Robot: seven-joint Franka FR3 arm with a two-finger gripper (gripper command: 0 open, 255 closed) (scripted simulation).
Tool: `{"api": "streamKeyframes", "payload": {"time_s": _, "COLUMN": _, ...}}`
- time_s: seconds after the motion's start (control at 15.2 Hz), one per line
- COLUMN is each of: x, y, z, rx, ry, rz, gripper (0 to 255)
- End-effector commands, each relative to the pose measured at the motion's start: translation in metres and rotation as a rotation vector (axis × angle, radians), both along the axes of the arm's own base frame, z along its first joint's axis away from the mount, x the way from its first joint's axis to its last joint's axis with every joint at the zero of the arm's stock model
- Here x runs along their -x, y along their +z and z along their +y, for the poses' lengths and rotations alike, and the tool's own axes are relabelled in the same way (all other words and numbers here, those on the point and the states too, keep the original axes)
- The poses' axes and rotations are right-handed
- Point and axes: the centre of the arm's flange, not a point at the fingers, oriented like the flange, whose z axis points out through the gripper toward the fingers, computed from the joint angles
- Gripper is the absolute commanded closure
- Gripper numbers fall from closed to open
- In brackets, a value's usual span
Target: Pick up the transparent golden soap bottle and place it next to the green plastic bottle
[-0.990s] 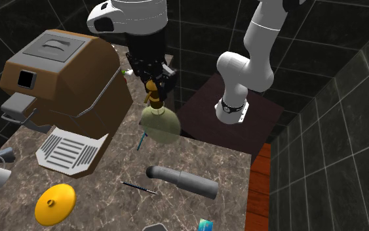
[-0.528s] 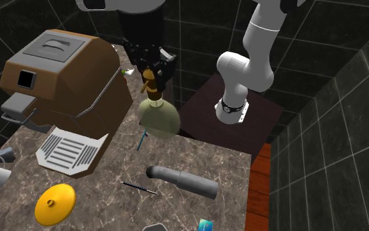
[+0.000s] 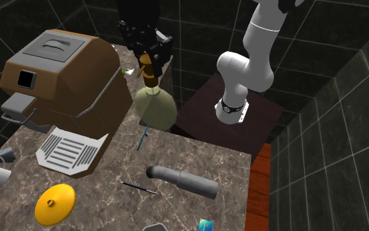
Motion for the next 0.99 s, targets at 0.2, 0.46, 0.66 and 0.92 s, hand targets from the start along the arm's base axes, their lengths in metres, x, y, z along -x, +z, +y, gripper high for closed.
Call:
{"api": "streamKeyframes", "payload": {"time_s": 0.2, "x": 0.037, "y": -0.022, "z": -0.046, "rx": 0.000, "ry": 0.001, "rz": -0.001, "gripper": 255}}
{"api": "streamKeyframes", "payload": {"time_s": 0.46, "x": 0.067, "y": -0.040, "z": -0.085, "rx": 0.000, "ry": 0.001, "rz": -0.001, "gripper": 255}}
{"api": "streamKeyframes", "payload": {"time_s": 0.66, "x": 0.090, "y": -0.054, "z": -0.115, "rx": 0.000, "ry": 0.001, "rz": -0.001, "gripper": 255}}
{"api": "streamKeyframes", "payload": {"time_s": 0.92, "x": 0.120, "y": -0.073, "z": -0.154, "rx": 0.000, "ry": 0.001, "rz": -0.001, "gripper": 255}}
